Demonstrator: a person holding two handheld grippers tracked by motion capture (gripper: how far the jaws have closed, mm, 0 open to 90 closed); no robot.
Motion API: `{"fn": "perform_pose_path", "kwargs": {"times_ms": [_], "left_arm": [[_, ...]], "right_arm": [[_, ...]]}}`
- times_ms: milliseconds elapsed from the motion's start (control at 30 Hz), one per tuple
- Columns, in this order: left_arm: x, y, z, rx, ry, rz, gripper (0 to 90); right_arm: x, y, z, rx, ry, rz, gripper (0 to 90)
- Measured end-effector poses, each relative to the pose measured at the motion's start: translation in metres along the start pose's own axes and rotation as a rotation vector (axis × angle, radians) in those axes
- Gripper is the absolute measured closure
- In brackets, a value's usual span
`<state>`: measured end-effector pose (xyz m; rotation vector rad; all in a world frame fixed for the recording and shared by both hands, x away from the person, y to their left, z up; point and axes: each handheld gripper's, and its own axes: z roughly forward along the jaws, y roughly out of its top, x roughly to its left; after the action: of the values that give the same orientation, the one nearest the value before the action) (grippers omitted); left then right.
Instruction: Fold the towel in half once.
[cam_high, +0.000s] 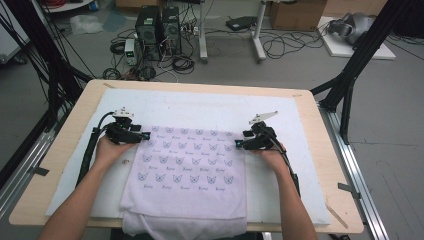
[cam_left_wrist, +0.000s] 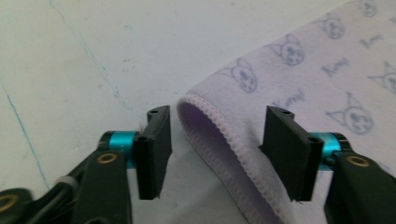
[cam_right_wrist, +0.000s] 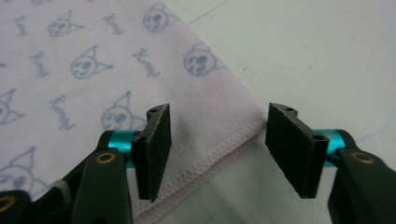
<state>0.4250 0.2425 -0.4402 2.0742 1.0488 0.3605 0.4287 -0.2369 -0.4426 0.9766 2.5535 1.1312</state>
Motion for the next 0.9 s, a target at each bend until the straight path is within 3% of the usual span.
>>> {"fn": "perform_pose_path", "kwargs": {"times_ms": [67,100,133,200,267,367,433,533,700,733,800,900], "left_arm": [[-0.002,0.0,0.004,0.004,0.019,0.023,49.1],[-0.002,0.0,0.004,-0.003,-0.024,0.021,59.3],[-0.003,0.002,0.005,0.01,-0.055,0.035,76.0],[-0.006,0.009,0.006,0.041,-0.032,0.073,83.4],[-0.007,0.018,0.005,0.049,-0.003,0.075,84.7],[-0.005,0.037,-0.003,-0.007,0.037,0.066,85.6],[-0.003,0.056,-0.011,-0.034,0.078,0.077,85.8],[0.0,0.087,-0.03,-0.113,0.102,0.066,85.8],[0.003,0.131,-0.052,-0.192,0.136,0.088,84.9],[0.004,0.134,-0.052,-0.2,0.153,0.087,80.2],[0.008,0.132,-0.049,-0.18,0.164,0.065,59.8],[0.014,0.116,-0.045,-0.147,0.153,0.052,58.0]], "right_arm": [[-0.001,0.0,0.001,-0.002,-0.003,-0.003,54.8],[-0.002,0.0,0.002,-0.005,0.034,0.011,68.9],[-0.003,0.001,0.003,-0.003,0.078,0.025,78.5],[-0.002,0.003,0.006,-0.007,0.09,0.014,82.3],[-0.006,0.01,0.006,0.013,0.076,0.018,83.4],[-0.009,0.027,-0.005,-0.002,0.013,0.005,83.7],[-0.012,0.043,-0.017,-0.024,-0.046,-0.013,83.9],[-0.019,0.069,-0.039,-0.071,-0.109,-0.024,84.1],[-0.026,0.11,-0.07,-0.134,-0.16,-0.051,80.6],[-0.028,0.113,-0.072,-0.149,-0.165,-0.044,70.6],[-0.035,0.112,-0.069,-0.168,-0.166,0.014,56.2],[-0.042,0.099,-0.06,-0.127,-0.14,0.063,48.7]]}}
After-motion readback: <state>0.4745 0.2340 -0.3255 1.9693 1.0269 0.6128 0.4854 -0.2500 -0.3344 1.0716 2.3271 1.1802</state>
